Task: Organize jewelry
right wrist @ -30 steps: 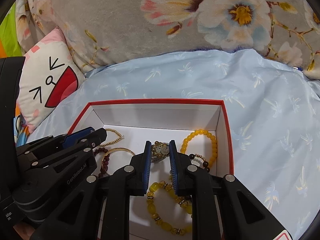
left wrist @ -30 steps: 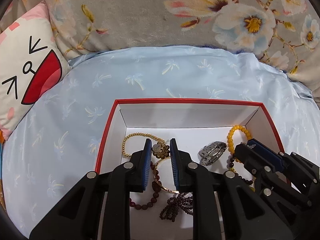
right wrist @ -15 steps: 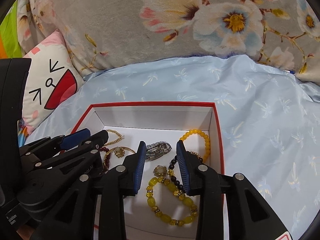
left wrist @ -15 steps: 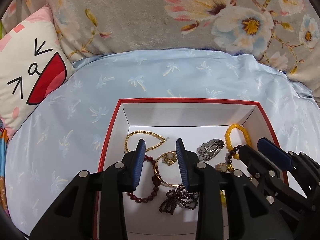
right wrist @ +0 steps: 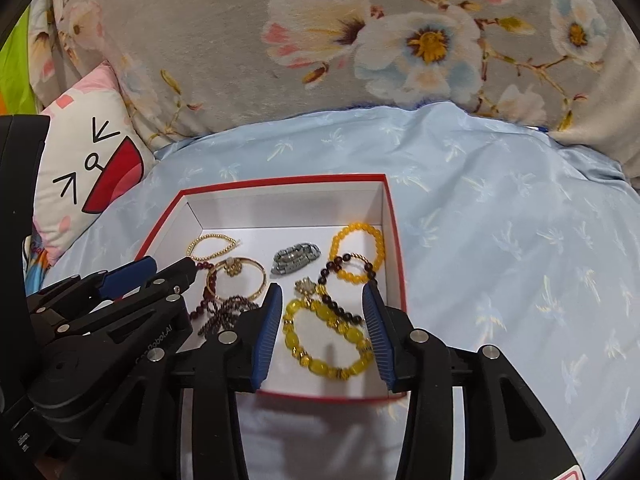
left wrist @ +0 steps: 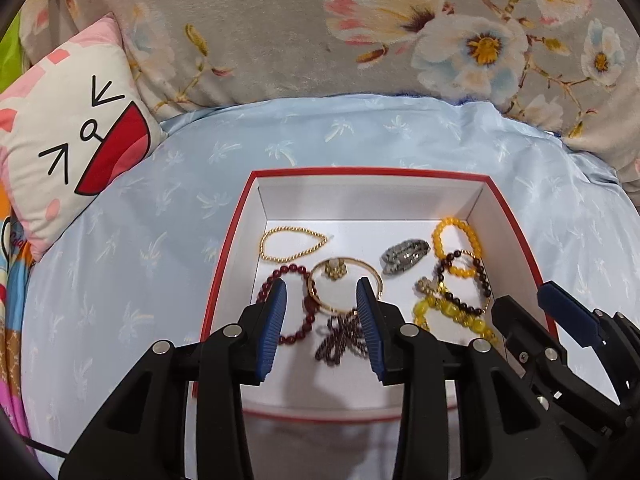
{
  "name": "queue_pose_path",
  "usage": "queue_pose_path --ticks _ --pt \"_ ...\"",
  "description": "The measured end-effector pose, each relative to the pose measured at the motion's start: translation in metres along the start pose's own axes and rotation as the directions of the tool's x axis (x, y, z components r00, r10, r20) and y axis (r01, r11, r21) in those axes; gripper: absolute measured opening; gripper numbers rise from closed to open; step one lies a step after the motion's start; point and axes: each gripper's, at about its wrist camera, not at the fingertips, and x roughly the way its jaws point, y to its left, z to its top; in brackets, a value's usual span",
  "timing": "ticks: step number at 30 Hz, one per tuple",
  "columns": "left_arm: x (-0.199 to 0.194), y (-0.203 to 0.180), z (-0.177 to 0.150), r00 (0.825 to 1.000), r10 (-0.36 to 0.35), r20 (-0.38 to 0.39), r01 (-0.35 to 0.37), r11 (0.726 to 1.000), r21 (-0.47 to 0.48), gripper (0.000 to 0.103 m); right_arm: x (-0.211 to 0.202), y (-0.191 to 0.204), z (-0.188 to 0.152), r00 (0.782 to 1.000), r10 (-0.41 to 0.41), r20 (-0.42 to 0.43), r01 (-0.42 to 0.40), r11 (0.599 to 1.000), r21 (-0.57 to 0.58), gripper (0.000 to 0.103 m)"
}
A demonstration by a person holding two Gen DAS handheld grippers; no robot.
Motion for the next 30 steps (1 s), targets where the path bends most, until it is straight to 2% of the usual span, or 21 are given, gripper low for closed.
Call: queue_pose_path --ticks 2,4,7,14,17,26,30 --pt "-0.006 -0.001 -0.005 1.0 0.026 0.003 -0.026 1.0 -0.004 0.05 -0.008 0.0 -0.006 1.0 -0.019 0.009 0.019 1.0 -0.005 0.043" --pt "-0.013 -0.001 -0.011 0.998 0.06 0.018 -0.06 0.998 -0.007 0.058 -0.014 -0.002 -0.012 0.999 -0.031 0.009 0.031 1.0 0.001 0.048" --pt "-0.023 0.0 -0.018 0.997 0.074 0.026 -0.074 0.997 -0.011 0.063 -0.022 -0.006 -0.019 0.999 -0.035 0.004 0.035 0.999 0.026 0.053" --pt "-0.037 0.003 -0.034 0.992 0.126 0.033 -0.125 0.992 -0.023 0.081 -0.036 -0.011 -0.034 0.998 -0.066 -0.003 0.066 0.997 0.049 0.063" --pt "-0.042 0.007 -0.039 0.991 0.13 0.028 -0.129 0.991 -0.043 0.085 -0.041 -0.013 -0.039 0.997 -0.072 -0.002 0.072 0.996 0.059 0.068" --pt "-0.051 0.014 -0.05 0.99 0.138 0.01 -0.138 0.989 -0.058 0.085 -0.051 -0.005 -0.044 0.992 -0.128 -0.01 0.128 0.992 0.021 0.077" --pt "-0.055 0.018 -0.051 0.993 0.118 0.002 -0.117 0.991 -0.068 0.085 -0.054 -0.005 -0.043 0.991 -0.133 -0.007 0.133 0.991 0.024 0.081"
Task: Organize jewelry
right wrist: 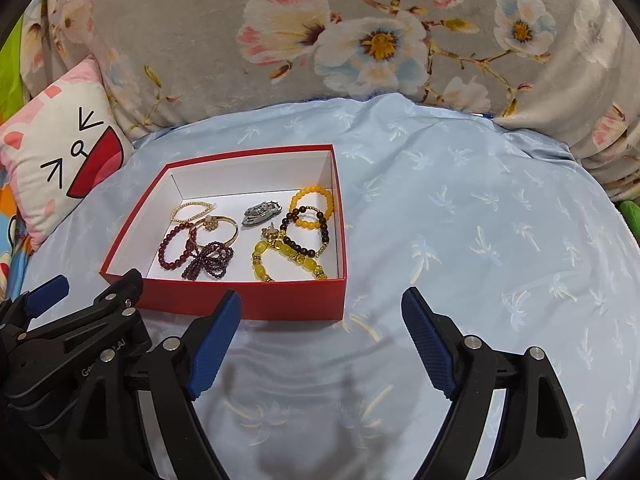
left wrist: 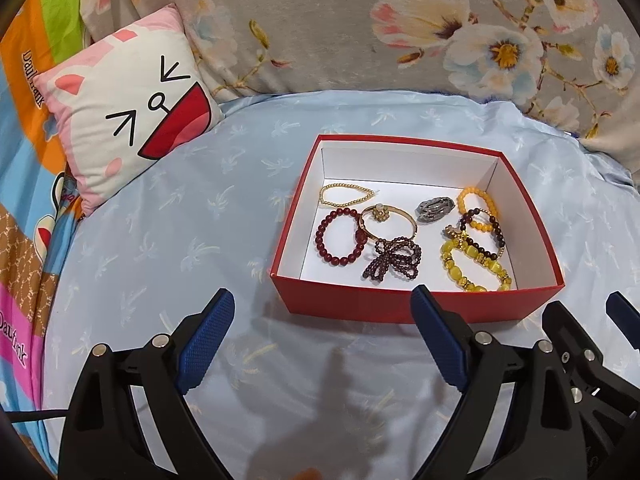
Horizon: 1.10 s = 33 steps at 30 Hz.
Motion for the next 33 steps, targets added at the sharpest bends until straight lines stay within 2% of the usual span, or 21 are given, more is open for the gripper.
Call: queue_pose_path --ticks 9,33 --pt "0.004 -0.001 -0.003 1.0 -0.008 -0.023 0.008 1.0 0.0 0.086 -0.002 -0.001 0.0 1.0 -0.003 0.003 0.002 1.0 0.017 0.082" --pt "0.009 -0.001 0.008 1.0 -0.007 -0.023 0.007 1.0 -0.015 0.087 0.006 0.0 0.01 1.0 -0.015 0.01 0.015 1.0 0.01 0.082"
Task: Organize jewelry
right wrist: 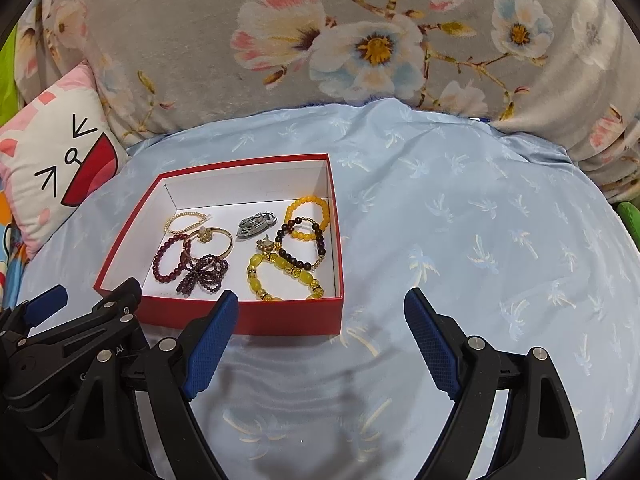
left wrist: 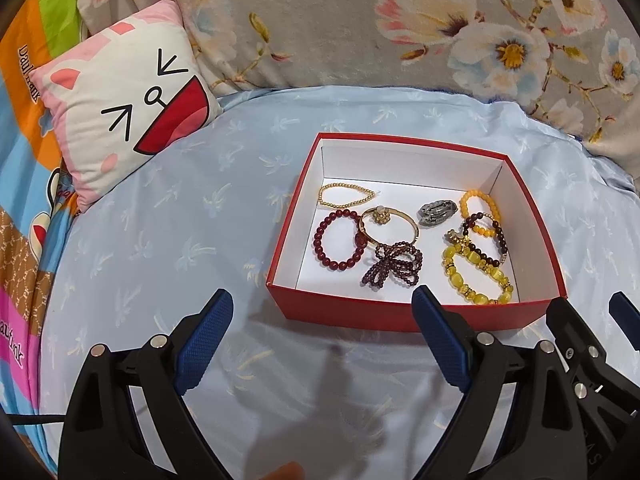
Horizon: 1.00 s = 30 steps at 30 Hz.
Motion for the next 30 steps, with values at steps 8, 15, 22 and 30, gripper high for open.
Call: queue_pose_path --ticks 8,15,22,30 --pt "0.0006 -0.0003 0.0006 1.0 0.0 0.001 0.0 1.0 -0.001 0.087 0.0003 -0.0007 0.0008 1.0 0.0 0.001 0.0 1.0 -0.002 0.082" --pt "0.0011 0.0006 0.0014 1.0 0.002 0.003 -0.002 1.0 0.0 0.087 0.0009 -0.0012 0.0009 1.0 0.002 0.0 -0.002 1.0 0.0 0.082" --pt "0.0011 0.0008 0.0016 1.0 0.002 0.006 -0.002 1.0 0.001 0.087 0.0006 -0.0017 0.0011 1.0 0.003 0.001 -0.003 1.0 0.001 0.082" --pt "0.0013 0.0014 0.0013 1.0 0.002 0.004 -0.002 1.0 0.0 0.087 0.0011 -0.0022 0.0014 1.0 0.003 0.001 -0.003 1.0 0.0 0.082"
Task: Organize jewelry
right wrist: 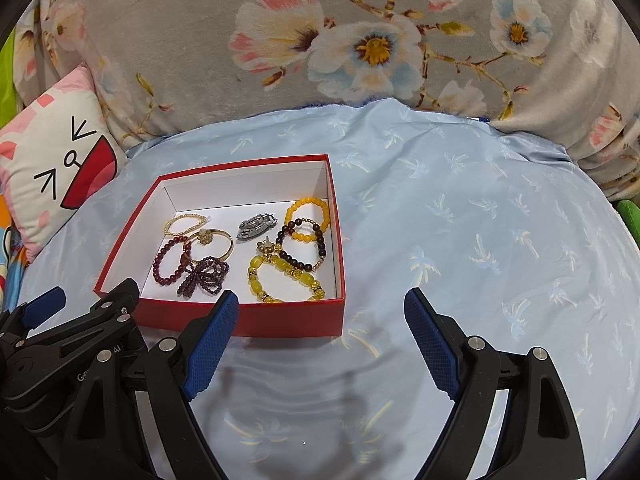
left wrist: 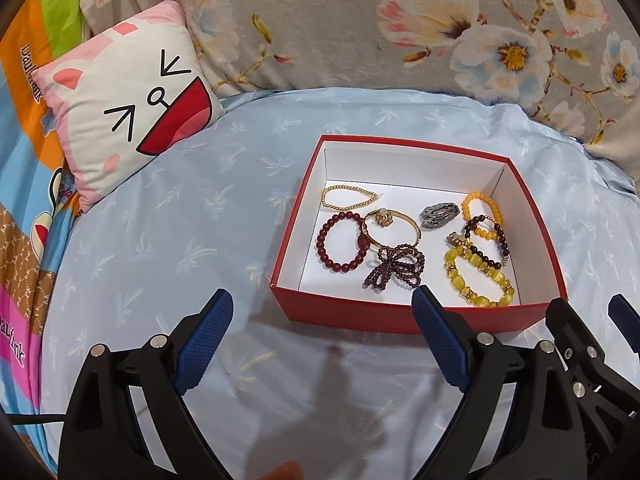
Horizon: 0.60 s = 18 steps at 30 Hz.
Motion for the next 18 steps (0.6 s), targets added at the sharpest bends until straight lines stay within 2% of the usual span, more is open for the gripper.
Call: queue_pose_path --ticks 7,10,18 --pt "0.0004 0.0004 0.0003 1.0 0.001 0.0 -0.001 1.0 0.0 0.087 -0.0004 0.0006 -0.0009 1.0 -0.001 0.0 0.001 1.0 0.0 0.082" --pt "0.0007 0.0021 0.0006 1.0 0.011 -0.001 -0.011 1.0 -0.005 0.091 -0.0005 0.0007 -0.001 1.0 -0.001 0.0 0.001 1.0 0.0 0.082" --pt "0.0023 0.0026 -0.0047 1.0 -0.007 -0.009 0.007 1.0 -0.01 0.091 0.0021 -0.002 -0.0001 1.0 -0.002 -0.005 0.002 1.0 0.004 0.082"
